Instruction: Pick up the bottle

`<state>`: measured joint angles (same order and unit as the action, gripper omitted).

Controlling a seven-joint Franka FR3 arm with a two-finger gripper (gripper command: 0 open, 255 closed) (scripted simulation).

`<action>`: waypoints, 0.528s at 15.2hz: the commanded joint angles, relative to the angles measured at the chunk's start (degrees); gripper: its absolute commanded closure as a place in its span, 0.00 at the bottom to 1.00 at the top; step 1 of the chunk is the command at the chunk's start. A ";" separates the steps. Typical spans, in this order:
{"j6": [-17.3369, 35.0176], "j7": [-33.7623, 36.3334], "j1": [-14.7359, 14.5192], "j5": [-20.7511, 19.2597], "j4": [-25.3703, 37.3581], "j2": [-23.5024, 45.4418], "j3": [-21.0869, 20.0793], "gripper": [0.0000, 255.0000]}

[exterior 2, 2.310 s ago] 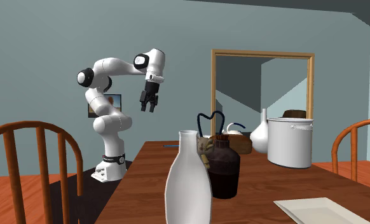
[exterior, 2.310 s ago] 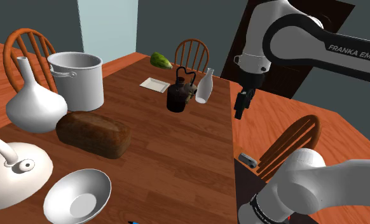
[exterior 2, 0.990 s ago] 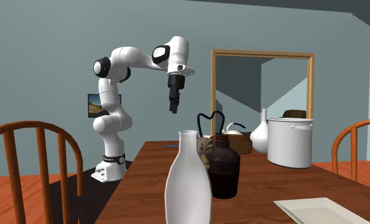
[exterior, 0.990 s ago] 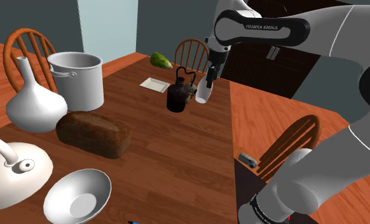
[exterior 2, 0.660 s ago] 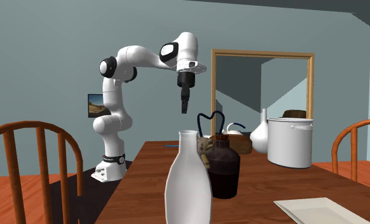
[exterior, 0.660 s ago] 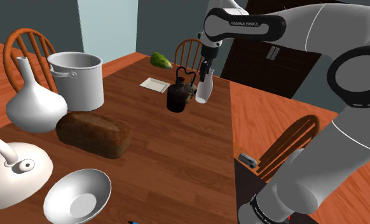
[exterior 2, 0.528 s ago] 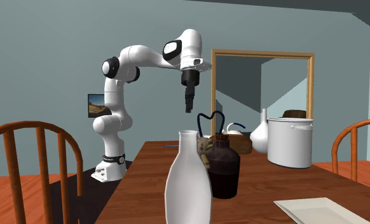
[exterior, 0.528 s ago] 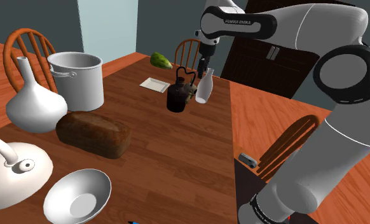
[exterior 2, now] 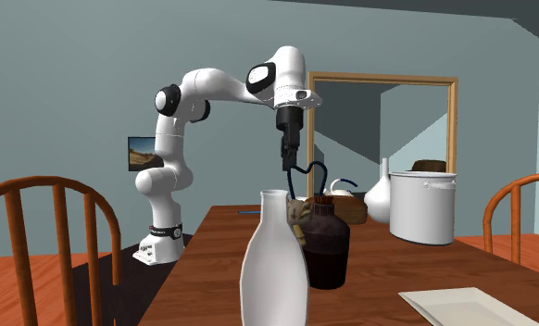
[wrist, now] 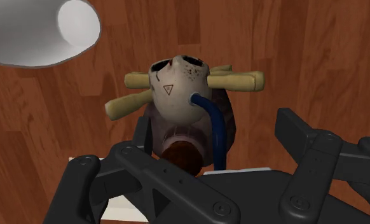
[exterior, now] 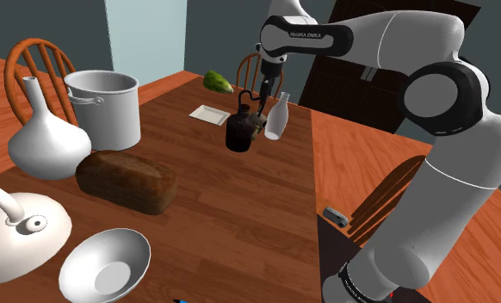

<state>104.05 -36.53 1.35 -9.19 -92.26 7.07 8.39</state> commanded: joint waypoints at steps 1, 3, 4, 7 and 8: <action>1.63 0.24 0.01 -0.08 -1.70 -0.09 0.00 0.00; 2.83 0.43 0.01 -0.13 -2.95 -0.12 0.01 0.00; 2.83 0.43 0.01 -0.13 -2.93 -0.11 0.01 0.00; 2.88 0.43 0.02 -0.14 -3.04 -0.17 0.01 1.00; 2.88 0.43 0.01 -0.14 -3.04 -0.17 0.01 1.00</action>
<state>106.92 -36.11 1.36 -9.33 -95.26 6.90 8.39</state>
